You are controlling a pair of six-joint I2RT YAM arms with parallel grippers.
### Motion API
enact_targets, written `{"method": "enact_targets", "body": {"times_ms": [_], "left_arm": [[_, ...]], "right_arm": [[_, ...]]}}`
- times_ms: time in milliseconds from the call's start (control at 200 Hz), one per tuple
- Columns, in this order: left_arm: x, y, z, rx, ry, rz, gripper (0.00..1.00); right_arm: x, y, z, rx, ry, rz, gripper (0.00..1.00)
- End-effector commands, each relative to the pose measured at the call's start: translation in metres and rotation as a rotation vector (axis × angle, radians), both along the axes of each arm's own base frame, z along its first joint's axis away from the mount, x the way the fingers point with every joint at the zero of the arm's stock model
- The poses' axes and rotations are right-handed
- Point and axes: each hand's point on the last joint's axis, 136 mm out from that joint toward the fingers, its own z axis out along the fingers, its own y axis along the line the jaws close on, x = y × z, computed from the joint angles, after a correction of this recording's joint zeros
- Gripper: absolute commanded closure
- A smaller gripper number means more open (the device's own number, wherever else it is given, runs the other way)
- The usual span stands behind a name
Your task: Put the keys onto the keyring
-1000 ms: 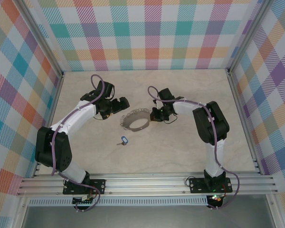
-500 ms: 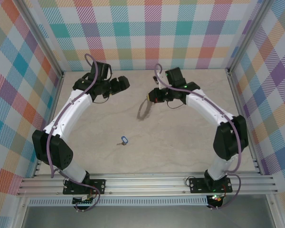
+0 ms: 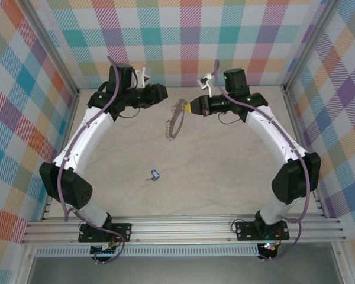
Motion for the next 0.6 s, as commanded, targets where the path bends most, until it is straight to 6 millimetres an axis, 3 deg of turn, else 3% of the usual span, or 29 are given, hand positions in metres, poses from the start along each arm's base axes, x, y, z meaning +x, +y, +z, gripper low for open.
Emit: {"method": "enact_targets", "body": {"times_ms": [0,285,595], "left_arm": [[-0.016,-0.022,0.030,-0.105,-0.061,-0.122,0.64],[-0.031,-0.040,0.051,-0.186,-0.105,-0.204,0.69],[-0.037,-0.052,0.047,-0.217,-0.093,-0.237,0.74]], "right_arm": [[-0.009,0.002,0.040,0.116,-0.032,0.065,1.00],[0.014,0.004,0.053,0.181,-0.008,0.012,1.00],[0.027,0.007,0.058,0.206,0.035,-0.023,1.00]]}}
